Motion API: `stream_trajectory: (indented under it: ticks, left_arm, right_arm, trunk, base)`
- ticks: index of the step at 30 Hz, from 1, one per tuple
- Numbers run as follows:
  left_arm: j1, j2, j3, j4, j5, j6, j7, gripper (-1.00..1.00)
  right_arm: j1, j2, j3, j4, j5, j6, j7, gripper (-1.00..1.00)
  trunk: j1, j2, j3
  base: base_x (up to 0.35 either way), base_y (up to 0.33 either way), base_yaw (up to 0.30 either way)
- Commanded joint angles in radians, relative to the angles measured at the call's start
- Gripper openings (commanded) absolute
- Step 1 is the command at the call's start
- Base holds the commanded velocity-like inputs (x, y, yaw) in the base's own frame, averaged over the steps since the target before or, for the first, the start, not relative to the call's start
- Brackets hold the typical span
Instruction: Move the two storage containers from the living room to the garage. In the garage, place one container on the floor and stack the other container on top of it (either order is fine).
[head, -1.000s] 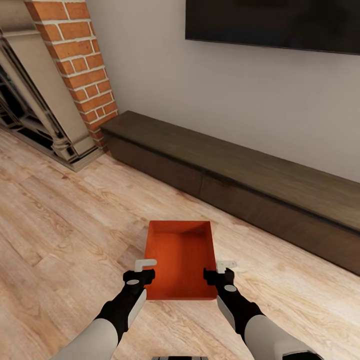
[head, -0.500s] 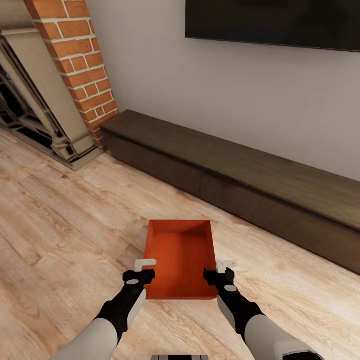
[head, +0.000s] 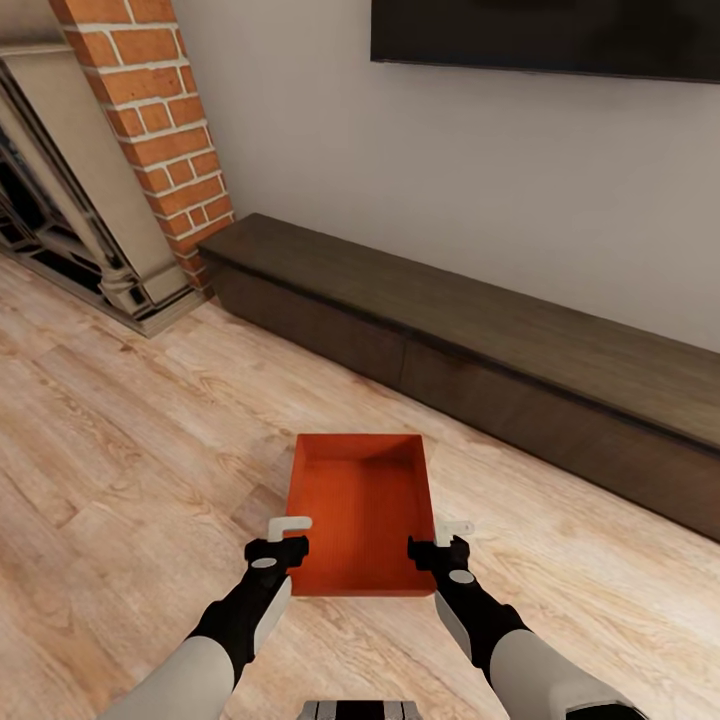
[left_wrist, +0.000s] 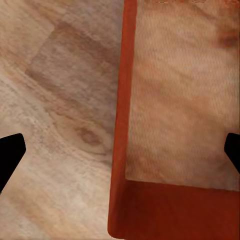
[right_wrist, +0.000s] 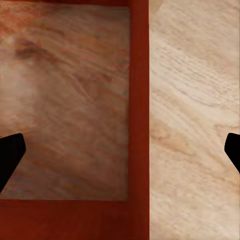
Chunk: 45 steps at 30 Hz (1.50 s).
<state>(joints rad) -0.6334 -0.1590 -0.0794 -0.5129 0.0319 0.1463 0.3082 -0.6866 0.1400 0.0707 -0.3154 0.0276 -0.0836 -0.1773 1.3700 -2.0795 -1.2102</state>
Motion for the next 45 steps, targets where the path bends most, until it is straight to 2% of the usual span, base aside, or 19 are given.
stream_trajectory:
  ticks: [1, 16, 37, 45]
  left_arm:
    - [0.000, 0.001, -0.007, -0.005, 0.003, 0.006, 0.008, 1.00]
    - [0.000, 0.001, -0.010, -0.025, 0.004, 0.007, 0.008, 1.00]
    - [0.000, 0.001, -0.008, -0.024, 0.003, 0.009, 0.011, 1.00]
    - [0.000, 0.001, -0.010, -0.023, 0.003, 0.007, 0.009, 1.00]
  right_arm:
    - [-0.001, 0.000, 0.007, 0.001, 0.003, -0.001, -0.008, 1.00]
    - [-0.001, 0.000, 0.005, 0.001, 0.002, -0.001, -0.008, 1.00]
    - [-0.001, -0.004, 0.003, 0.001, -0.002, 0.002, -0.008, 1.00]
    - [-0.001, -0.005, 0.003, 0.001, 0.000, 0.002, -0.008, 1.00]
  trunk:
    - [0.004, -0.007, -0.004]
    - [0.061, -0.112, -0.051]
    - [0.061, -0.112, -0.051]
    - [0.061, -0.112, -0.051]
  base:
    - [0.000, 0.000, 0.000]
    - [0.000, 0.000, 0.000]
    - [0.000, 0.000, 0.000]
    - [0.112, 0.000, 0.000]
